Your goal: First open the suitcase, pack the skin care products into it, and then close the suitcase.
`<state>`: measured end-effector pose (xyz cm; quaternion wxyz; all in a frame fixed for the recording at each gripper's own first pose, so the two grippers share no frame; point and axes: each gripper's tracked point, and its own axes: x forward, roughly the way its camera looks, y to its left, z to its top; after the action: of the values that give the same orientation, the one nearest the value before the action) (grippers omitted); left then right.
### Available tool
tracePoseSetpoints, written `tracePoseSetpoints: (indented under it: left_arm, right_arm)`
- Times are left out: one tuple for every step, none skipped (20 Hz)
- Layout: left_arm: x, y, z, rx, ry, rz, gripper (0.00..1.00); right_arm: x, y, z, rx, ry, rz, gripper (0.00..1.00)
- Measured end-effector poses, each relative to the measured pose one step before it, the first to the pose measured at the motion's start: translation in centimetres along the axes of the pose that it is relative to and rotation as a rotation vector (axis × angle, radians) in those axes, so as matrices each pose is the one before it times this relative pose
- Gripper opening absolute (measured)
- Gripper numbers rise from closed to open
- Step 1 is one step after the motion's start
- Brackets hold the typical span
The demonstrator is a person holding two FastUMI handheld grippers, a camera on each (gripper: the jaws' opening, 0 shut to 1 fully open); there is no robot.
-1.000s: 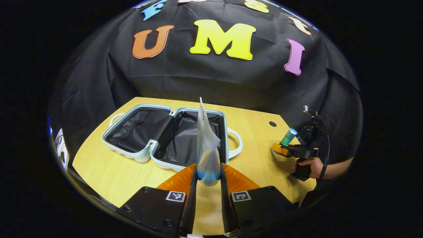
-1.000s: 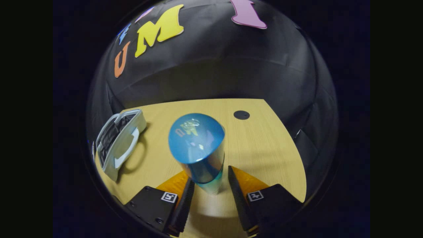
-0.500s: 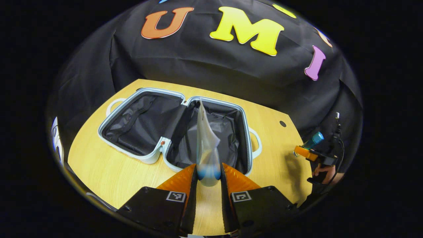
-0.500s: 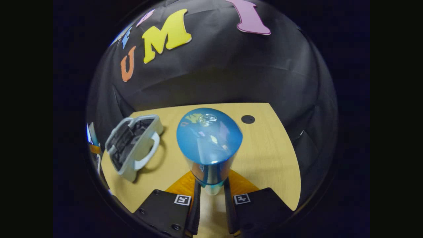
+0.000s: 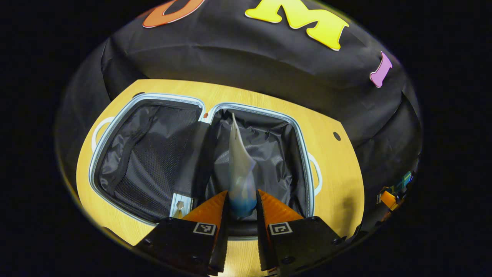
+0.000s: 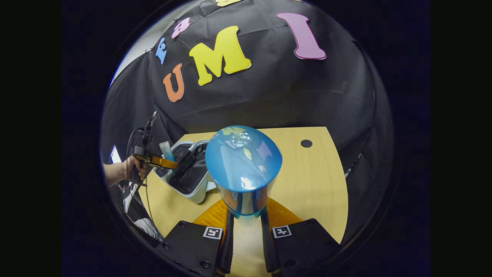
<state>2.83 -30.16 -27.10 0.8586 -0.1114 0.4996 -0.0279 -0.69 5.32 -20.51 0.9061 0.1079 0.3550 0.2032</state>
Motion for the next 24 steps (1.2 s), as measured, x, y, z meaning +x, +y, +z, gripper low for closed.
tracePoseSetpoints:
  left_arm:
    - [0.696, 0.17, -0.411, 0.00869, 0.04602, -0.00061, 0.36]
    - [0.444, 0.406, -0.656, 0.01828, 0.05756, 0.00582, 0.36]
    - [0.374, 0.235, -0.465, 0.02569, 0.04958, 0.00388, 0.36]
    - [0.591, 0.192, -0.565, 0.03285, 0.07379, -0.00791, 0.36]
    - [0.541, 0.094, -0.68, 0.02171, 0.07226, -0.0111, 0.36]
    - [0.806, 0.275, -0.428, 0.01596, 0.07672, -0.00475, 0.36]
    - [0.719, 0.452, -0.639, 0.00437, 0.11592, 0.0204, 0.36]
    - [0.77, 0.55, -0.098, 0.00328, 0.05952, 0.01193, 0.36]
    - [0.471, 0.175, -0.167, 0.00331, 0.0365, 0.00218, 0.36]
    - [0.332, 0.162, 0.628, 0.00364, 0.01529, -0.00013, 0.36]
    - [0.076, 0.483, 0.082, 0.00438, 0.02835, 0.02385, 0.36]
    - [0.184, 0.345, -0.032, -0.00378, 0.03314, 0.01532, 0.36]
    - [0.601, 0.139, -0.466, -0.00061, 0.03174, 0.0068, 0.36]
    - [-0.122, -0.027, -0.105, 0.00417, 0.01714, 0.00712, 0.36]
    - [-0.145, -0.318, 0.337, 0.00998, -0.01471, 0.00026, 0.36]
    - [0.0, -0.28, -0.059, -0.00419, -0.00542, -0.00806, 0.38]
    - [0.064, 0.085, -0.167, -0.00031, -0.00805, -0.00619, 0.39]
    - [-0.127, 0.002, 0.024, -0.00274, -0.00952, -0.00195, 0.41]
    - [-0.14, 0.069, 0.047, -0.00329, -0.02098, -0.00305, 0.44]
    - [-0.32, -0.498, 0.208, -0.00432, -0.02355, -0.02547, 0.56]
    - [-0.423, -0.128, -0.071, 0.00077, -0.01227, -0.00521, 0.52]
    - [-0.624, -0.409, -0.1, 0.00207, -0.02224, -0.00918, 0.63]
    - [-0.273, -0.17, -0.158, 0.00022, -0.01891, -0.00486, 0.67]
    - [-0.689, -0.224, -0.087, -0.02028, -0.02951, -0.00672, 0.73]
  right_arm:
    - [-0.512, 0.365, -0.353, 0.00348, 0.00832, 0.01038, 0.3]
    - [-0.436, 0.455, -0.417, -0.00571, 0.01021, 0.01817, 0.3]
    - [-0.451, 0.43, -0.84, -0.01163, 0.02394, 0.02114, 0.3]
    - [-0.255, 0.243, -0.725, -0.00389, 0.01845, 0.0139, 0.3]
    - [-0.375, 0.372, -0.638, -0.0048, 0.01528, 0.01514, 0.31]
    - [-0.317, 0.329, -0.652, -0.00441, 0.0142, 0.00897, 0.3]
    - [-0.141, 0.27, -0.801, -0.00219, 0.01088, 0.00056, 0.3]
    - [-0.148, -0.043, -0.407, 0.01417, 0.00514, -0.00489, 0.28]
    - [-0.024, 0.05, -0.202, 0.01454, -0.00169, -0.00043, 0.28]
    - [-0.19, 0.05, -0.276, 0.01659, -0.00367, -0.00084, 0.3]
    - [-0.089, -0.093, -0.007, 0.00806, -0.00148, -0.003, 0.28]
    - [-0.02, -0.138, -0.213, 0.002, 0.00237, -0.00699, 0.3]
    - [-0.131, -0.176, -0.232, -0.00259, 0.00205, -0.00589, 0.3]
    - [-0.121, -0.158, -0.026, 0.00027, -0.00114, -0.00511, 0.3]
    - [-0.058, -0.095, 0.017, 0.00657, -0.00446, -0.0054, 0.3]
    - [0.007, 0.036, 0.022, 0.00261, -0.00077, -0.00108, 0.28]
    - [0.124, 0.151, 0.114, -0.00041, 0.00027, 0.00162, 0.28]
    - [0.199, 0.402, -0.096, -0.0094, 0.00485, 0.00554, 0.28]
    - [0.237, 0.546, 0.087, -0.01532, 0.00515, 0.00818, 0.3]
    - [0.381, 0.973, 0.081, -0.02277, 0.00571, 0.01394, 0.3]
    - [0.299, 0.833, 0.27, -0.01938, 0.00443, 0.01161, 0.3]
    - [0.333, 1.097, 0.317, -0.02371, 0.005, 0.01344, 0.3]
    - [0.361, 0.701, 0.282, -0.01775, 0.00589, 0.00815, 0.3]
    - [0.686, 1.026, 0.609, -0.01637, 0.00497, 0.0176, 0.3]
